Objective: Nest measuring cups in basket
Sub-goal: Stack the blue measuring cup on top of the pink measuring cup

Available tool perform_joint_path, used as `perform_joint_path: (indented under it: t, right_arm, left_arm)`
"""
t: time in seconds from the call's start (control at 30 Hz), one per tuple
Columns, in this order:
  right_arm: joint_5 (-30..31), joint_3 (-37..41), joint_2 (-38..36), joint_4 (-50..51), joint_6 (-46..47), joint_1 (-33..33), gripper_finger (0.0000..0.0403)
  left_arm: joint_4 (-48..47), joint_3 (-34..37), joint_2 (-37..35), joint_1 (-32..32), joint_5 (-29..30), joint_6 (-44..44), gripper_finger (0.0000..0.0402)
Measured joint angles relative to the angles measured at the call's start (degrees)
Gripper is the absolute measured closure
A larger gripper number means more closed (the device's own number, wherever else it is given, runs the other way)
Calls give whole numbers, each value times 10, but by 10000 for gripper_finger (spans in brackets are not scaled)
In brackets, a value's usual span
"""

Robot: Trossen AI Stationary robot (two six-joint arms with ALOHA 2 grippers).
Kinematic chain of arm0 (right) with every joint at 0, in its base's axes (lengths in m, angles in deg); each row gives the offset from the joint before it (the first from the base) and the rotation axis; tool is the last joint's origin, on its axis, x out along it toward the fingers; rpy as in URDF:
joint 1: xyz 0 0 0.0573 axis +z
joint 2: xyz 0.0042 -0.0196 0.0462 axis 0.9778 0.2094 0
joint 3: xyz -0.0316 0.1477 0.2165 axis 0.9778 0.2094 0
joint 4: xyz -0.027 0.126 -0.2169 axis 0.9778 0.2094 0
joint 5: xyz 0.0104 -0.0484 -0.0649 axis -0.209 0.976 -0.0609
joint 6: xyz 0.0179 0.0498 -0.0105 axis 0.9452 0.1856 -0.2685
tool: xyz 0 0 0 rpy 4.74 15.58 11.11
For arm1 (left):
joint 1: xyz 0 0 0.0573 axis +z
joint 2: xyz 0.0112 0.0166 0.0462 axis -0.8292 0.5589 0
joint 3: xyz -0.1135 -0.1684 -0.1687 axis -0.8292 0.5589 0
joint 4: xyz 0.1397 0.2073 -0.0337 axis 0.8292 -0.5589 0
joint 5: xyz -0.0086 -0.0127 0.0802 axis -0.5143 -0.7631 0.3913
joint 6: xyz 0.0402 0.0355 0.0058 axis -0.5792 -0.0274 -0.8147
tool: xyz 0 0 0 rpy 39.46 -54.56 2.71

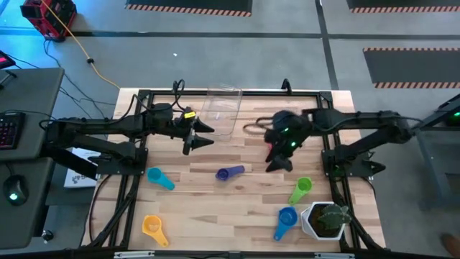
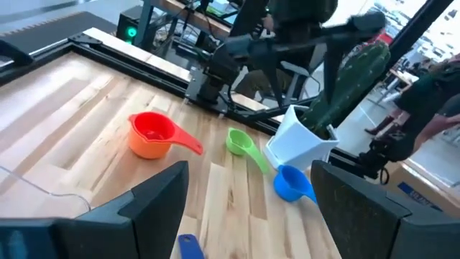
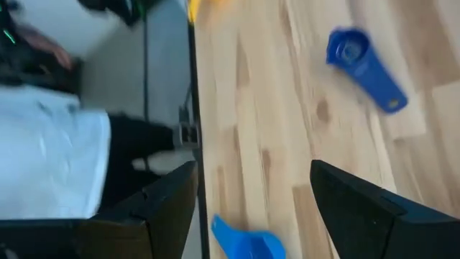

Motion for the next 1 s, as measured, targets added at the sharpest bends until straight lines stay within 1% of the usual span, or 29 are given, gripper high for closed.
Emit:
perform_joint_path:
  t: [0.13,0.2,0.33,0.5,0.63,0.77,1.0]
  right_arm:
    - [15,-50,61,61,-27,45,141]
    - [12,-63,91,77,-49,73,141]
    - [-19,-73,143,78,-112,133,141]
    - [-50,-73,216,79,-161,208,141]
    - [-72,-73,270,53,-230,259,141]
    - [-81,-73,317,26,-268,289,141]
    - [-77,-73,372,22,-315,296,141]
  left_arm:
    - [0,0,0,0,0,-8,117]
    - [0,0,0,0,-1,-13,117]
    - [0,0,0,0,-3,-23,117]
    - [0,0,0,0,-3,-28,117]
    - [-1,0,0,0,-3,-51,117]
    - [-1,0,0,0,-3,-58,117]
    - [-2,0,0,0,-3,-53,117]
